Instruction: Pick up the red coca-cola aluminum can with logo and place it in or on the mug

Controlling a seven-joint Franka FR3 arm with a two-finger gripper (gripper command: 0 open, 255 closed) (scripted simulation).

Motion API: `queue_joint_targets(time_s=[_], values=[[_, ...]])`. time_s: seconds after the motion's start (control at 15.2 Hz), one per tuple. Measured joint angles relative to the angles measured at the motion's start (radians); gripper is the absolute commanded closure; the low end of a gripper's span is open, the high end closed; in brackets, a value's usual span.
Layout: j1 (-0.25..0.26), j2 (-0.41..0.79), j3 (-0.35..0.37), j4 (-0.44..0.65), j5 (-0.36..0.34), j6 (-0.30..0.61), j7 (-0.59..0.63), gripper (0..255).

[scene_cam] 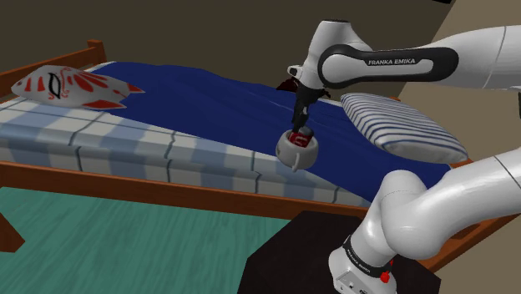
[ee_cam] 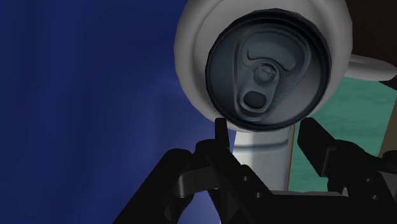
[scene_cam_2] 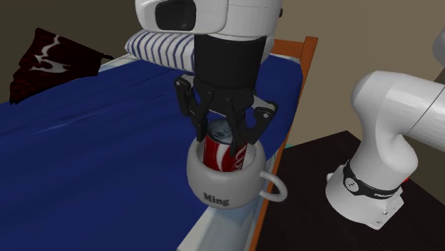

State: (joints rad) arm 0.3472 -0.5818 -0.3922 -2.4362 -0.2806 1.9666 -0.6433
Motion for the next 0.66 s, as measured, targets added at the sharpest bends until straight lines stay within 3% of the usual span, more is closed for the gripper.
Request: queue_joint_targets(time_s=[0.33,0.66], values=[[-0.004,-0.008,0.007,-0.003,0.001,-0.001,0.003,255],[0.001,-0.004,0.019,0.046,0.017,-0.101,-0.003,255]])
